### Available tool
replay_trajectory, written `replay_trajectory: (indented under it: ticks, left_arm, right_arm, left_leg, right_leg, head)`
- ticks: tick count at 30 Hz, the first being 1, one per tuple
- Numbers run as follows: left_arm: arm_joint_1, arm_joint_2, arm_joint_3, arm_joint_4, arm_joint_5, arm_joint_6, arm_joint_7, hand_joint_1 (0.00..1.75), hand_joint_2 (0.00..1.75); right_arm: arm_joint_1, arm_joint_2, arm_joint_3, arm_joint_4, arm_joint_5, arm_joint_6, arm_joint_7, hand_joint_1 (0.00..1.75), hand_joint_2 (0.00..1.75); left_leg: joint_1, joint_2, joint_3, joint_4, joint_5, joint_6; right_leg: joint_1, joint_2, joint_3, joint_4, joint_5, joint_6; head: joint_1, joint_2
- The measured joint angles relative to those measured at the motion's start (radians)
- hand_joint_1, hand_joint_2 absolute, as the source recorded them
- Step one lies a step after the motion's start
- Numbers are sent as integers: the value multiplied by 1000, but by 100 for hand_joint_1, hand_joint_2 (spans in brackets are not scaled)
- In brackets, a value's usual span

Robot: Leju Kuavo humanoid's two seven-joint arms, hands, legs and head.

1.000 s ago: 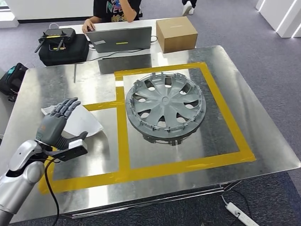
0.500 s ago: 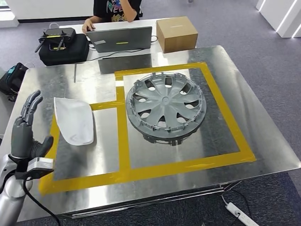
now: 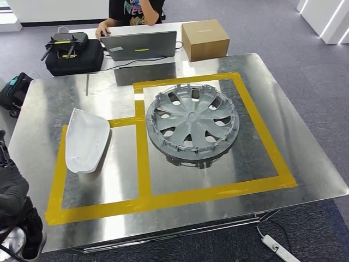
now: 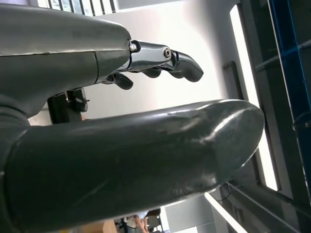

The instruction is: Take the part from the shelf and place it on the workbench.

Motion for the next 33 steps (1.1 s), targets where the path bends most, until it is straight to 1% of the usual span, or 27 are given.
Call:
replay_trajectory:
  ticks: [3,6,8,11,12,14,15,16,18,19,20,21,22,23,24,25,26,28,29,30,31,32,33]
  left_arm:
    - [4,-16,10,-6,6,-30,0,0,0]
    - [8,-41,29,-7,12,-103,0,0,0]
    - [15,-62,36,-7,9,-132,0,0,0]
    - [21,-88,35,-6,-9,-128,0,0,0]
    - [21,-94,31,-5,-16,-117,0,0,0]
    - [20,-105,19,1,-34,-90,0,0,0]
    - [19,-110,11,4,-42,-77,0,0,0]
    - [18,-114,3,9,-50,-64,0,0,0]
    - [20,-118,-12,19,-62,-39,0,0,0]
    - [21,-120,-19,23,-66,-30,0,0,0]
    - [22,-121,-25,28,-71,-20,0,0,0]
    - [23,-122,-31,32,-77,-8,0,0,0]
    - [24,-122,-37,34,-82,6,0,0,0]
    - [27,-122,-43,36,-86,23,0,0,0]
    - [33,-122,-48,35,-88,39,0,0,0]
    - [40,-120,-53,33,-86,52,0,0,0]
    - [47,-119,-56,30,-83,64,0,0,0]
    - [56,-116,-59,26,-76,81,-1,0,0]
    - [57,-115,-59,26,-71,85,-1,0,0]
    - [58,-114,-59,26,-69,89,-1,0,0]
    - [57,-112,-59,26,-66,90,-2,0,0]
    - [56,-110,-59,26,-65,91,-2,0,0]
    - [56,-107,-59,26,-65,90,-2,0,0]
  right_arm:
    - [0,0,0,0,0,-1,-2,0,0]
    - [-1,0,-1,0,-3,-5,-15,0,0]
    - [-3,-1,-2,0,-10,-8,-26,0,0]
    - [-5,-4,-4,0,-28,-9,-32,0,0]
    - [-5,-6,-4,0,-34,-9,-32,0,0]
    - [-4,-11,-4,0,-38,-10,-31,0,0]
    - [-2,-14,-4,1,-35,-13,-29,0,0]
    - [-1,-18,-4,2,-31,-17,-29,0,0]
    - [4,-25,-3,3,-23,-27,-33,0,0]
    - [6,-28,-3,4,-20,-31,-37,0,0]
    - [8,-32,-3,4,-17,-35,-43,0,0]
    - [9,-38,-3,5,-16,-41,-53,0,0]
    - [10,-45,-3,5,-20,-48,-69,0,0]
    - [10,-52,-3,5,-27,-54,-88,0,0]
    - [9,-58,-3,5,-36,-57,-105,0,0]
    - [8,-64,-4,6,-44,-59,-118,0,0]
    - [7,-71,-4,6,-47,-59,-125,0,0]
    - [7,-83,-4,8,-45,-59,-132,0,0]
    - [7,-88,-4,9,-42,-60,-136,0,0]
    - [6,-91,-4,9,-41,-60,-141,0,0]
    - [5,-93,-4,10,-40,-59,-145,0,0]
    - [3,-94,-4,10,-38,-57,-145,0,0]
    - [1,-95,-3,10,-36,-55,-142,0,0]
  left_leg:
    - [0,0,0,0,0,0]
    - [-1,0,0,1,-1,2]
    - [-2,0,0,3,-2,6]
    - [-7,0,0,5,-2,15]
    - [-9,0,0,3,1,19]
    - [-3,3,5,-13,17,28]
    - [1,4,7,-22,25,32]
    - [6,7,9,-29,32,34]
    - [9,10,7,-30,35,35]
    - [10,12,7,-29,35,34]
    - [11,13,6,-28,35,33]
    - [14,13,6,-26,35,30]
    - [18,13,6,-23,33,25]
    - [21,13,5,-18,31,18]
    - [22,12,2,-11,27,9]
    - [21,12,-2,-5,26,1]
    - [19,12,-8,0,28,-7]
    - [19,11,-16,1,34,-19]
    - [21,11,-20,4,29,-23]
    - [21,11,-29,21,12,-26]
    - [21,12,-46,58,-19,-27]
    - [19,12,-71,114,-59,-26]
    - [17,12,-99,183,-100,-25]
  right_leg:
    - [0,0,0,0,0,0]
    - [-1,0,0,-1,1,1]
    - [-4,0,1,-2,2,5]
    - [-9,0,2,-5,6,12]
    - [-10,1,3,-9,9,16]
    - [-9,0,0,-11,7,26]
    - [-8,-1,-9,6,-7,30]
    - [-7,-3,-26,44,-32,34]
    - [-10,-7,-78,172,-95,43]
    - [-13,-7,-101,228,-115,47]
    - [-15,-8,-110,254,-117,52]
    - [-18,-9,-98,237,-100,56]
    - [-22,-9,-69,184,-69,61]
    - [-26,-8,-31,113,-41,68]
    - [-28,-6,2,51,-23,70]
    - [-29,-2,22,12,-14,66]
    - [-28,0,28,-2,-15,59]
    - [-25,2,18,5,-12,37]
    - [-24,0,12,6,-9,28]
    - [-24,-1,6,6,-4,18]
    - [-23,-2,-1,5,2,7]
    - [-21,-3,-10,4,9,-1]
    - [-19,-4,-21,4,16,-7]
  head:
    - [0,0]
    - [0,0]
    - [0,0]
    - [0,0]
    - [-1,0]
    - [0,0]
    - [2,0]
    - [4,0]
    - [6,0]
    - [6,0]
    - [6,0]
    - [6,0]
    - [6,0]
    - [6,0]
    - [9,0]
    - [9,0]
    - [8,0]
    - [5,0]
    - [4,0]
    - [4,0]
    - [3,0]
    - [2,0]
    - [2,0]
